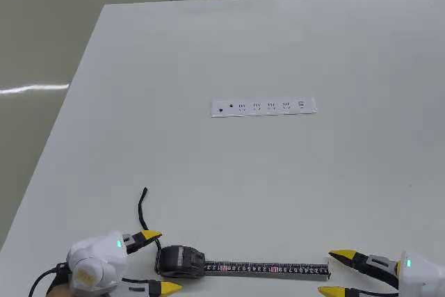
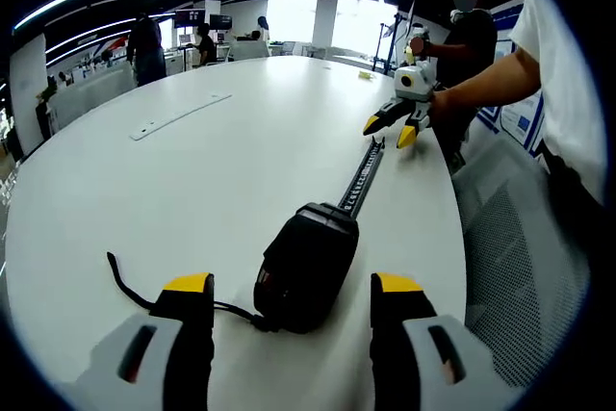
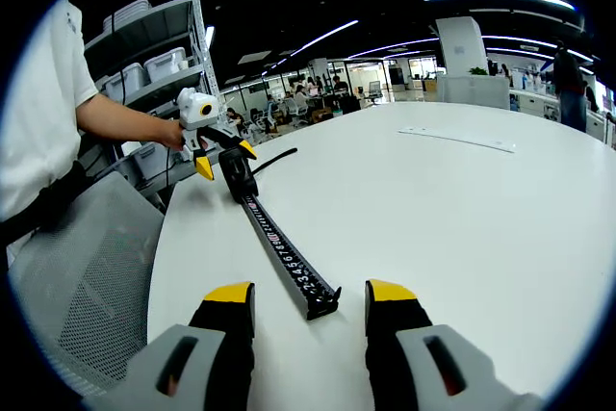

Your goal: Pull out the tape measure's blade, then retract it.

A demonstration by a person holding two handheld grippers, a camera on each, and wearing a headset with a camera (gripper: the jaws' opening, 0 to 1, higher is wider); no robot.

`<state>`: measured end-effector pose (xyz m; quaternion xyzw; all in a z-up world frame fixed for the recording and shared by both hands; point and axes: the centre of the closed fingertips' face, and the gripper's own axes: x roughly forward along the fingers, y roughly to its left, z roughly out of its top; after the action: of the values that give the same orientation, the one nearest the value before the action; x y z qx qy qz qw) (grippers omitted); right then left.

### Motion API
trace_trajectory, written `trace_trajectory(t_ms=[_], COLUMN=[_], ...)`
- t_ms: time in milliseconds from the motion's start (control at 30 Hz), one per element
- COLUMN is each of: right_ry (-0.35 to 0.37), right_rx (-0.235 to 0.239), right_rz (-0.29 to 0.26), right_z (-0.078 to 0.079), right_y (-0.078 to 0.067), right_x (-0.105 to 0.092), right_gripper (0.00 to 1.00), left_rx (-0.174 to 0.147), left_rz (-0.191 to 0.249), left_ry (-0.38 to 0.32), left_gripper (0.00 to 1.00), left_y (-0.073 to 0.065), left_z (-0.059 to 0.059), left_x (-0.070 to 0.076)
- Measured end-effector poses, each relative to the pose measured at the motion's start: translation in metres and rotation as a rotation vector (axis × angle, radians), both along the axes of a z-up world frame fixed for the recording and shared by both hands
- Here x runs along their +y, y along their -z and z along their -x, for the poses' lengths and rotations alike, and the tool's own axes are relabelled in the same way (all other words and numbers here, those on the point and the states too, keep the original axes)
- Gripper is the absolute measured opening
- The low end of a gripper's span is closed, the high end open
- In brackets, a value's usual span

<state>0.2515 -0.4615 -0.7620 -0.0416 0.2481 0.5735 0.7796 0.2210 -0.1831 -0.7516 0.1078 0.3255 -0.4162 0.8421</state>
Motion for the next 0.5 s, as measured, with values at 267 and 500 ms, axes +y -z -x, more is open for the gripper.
trace_trajectory(t_ms=[267, 500], right_ry=[0.017, 0.030], right_rx=[-0.002, 0.011], right_rz=[0.009, 0.025], right_z=[0.001, 0.007], right_y=[-0.006, -0.006], right_x=[0.005, 0.008], right_gripper=[0.49, 0.54], left_rx=[0.008, 0.012], left_rz=[0.022, 0.037], left_ry=[-0.051, -0.091], left_gripper=[0.65, 0.67], left_y=[0.000, 0.001], left_z=[0.004, 0.011], left_x=[0.005, 0.010])
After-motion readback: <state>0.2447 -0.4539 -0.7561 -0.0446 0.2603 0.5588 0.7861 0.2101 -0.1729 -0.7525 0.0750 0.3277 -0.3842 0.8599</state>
